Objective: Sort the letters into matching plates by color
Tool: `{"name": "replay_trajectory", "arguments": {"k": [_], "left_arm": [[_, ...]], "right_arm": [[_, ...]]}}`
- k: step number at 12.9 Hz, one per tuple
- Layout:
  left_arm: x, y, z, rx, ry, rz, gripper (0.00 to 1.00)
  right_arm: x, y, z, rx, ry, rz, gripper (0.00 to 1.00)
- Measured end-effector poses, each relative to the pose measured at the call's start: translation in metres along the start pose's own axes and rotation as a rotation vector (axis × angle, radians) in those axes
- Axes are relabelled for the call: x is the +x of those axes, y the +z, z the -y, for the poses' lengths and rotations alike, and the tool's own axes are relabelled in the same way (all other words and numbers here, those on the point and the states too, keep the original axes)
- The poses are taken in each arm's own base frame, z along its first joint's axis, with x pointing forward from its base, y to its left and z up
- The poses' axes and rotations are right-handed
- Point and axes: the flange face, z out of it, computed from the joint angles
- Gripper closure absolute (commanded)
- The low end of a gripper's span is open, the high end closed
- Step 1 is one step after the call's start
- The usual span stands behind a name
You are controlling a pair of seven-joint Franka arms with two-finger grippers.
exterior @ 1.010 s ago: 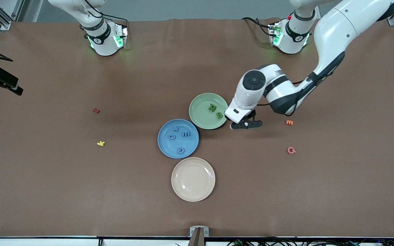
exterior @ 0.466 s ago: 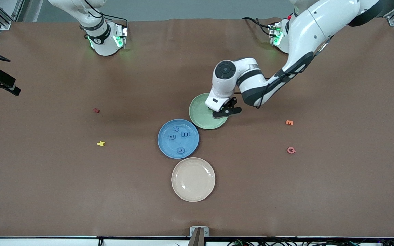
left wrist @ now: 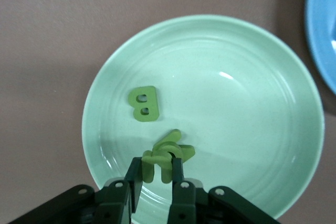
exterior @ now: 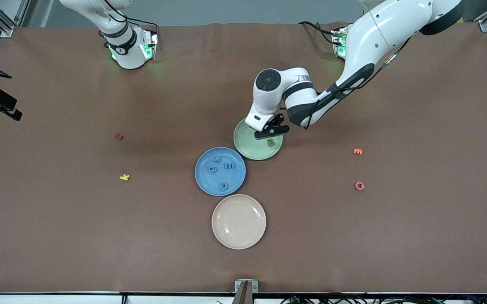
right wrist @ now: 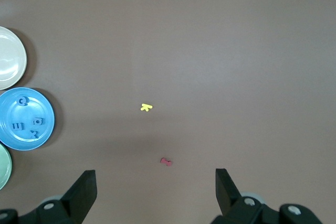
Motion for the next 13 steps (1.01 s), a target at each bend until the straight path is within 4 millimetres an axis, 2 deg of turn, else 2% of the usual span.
{"name": "replay_trajectory", "arguments": {"k": [3, 6, 7, 8, 9, 10, 13], "left_arm": [[-0.001, 0.016, -0.004, -0.001, 0.002, 0.000, 1.00], [-0.001, 0.014, -0.013, -0.004, 0.003, -0.014, 0.99], [-0.001, 0.015, -0.013, -0.004, 0.003, -0.014, 0.94], [-0.001, 0.015, -0.013, -0.004, 0.002, -0.014, 0.83], [-0.001, 0.015, -0.013, -0.003, 0.002, -0.014, 0.38], [-0.001, 0.015, -0.013, -0.003, 0.002, -0.014, 0.01], [0.000, 0.017, -0.011, 0.001, -0.044, -0.012, 0.00]], "right_arm": [[0.002, 0.003, 0.000, -0.001, -0.001, 0.005, 0.00], [0.004, 0.007, 0.000, -0.002, 0.000, 0.010, 0.00], [0.004, 0.008, 0.000, -0.002, 0.000, 0.011, 0.00], [0.004, 0.008, 0.000, -0.002, 0.000, 0.011, 0.00], [0.004, 0.008, 0.000, -0.002, 0.000, 0.011, 0.00], [0.004, 0.008, 0.000, -0.002, 0.000, 0.011, 0.00], [0.005, 0.008, 0.000, -0.002, 0.000, 0.010, 0.00]]}}
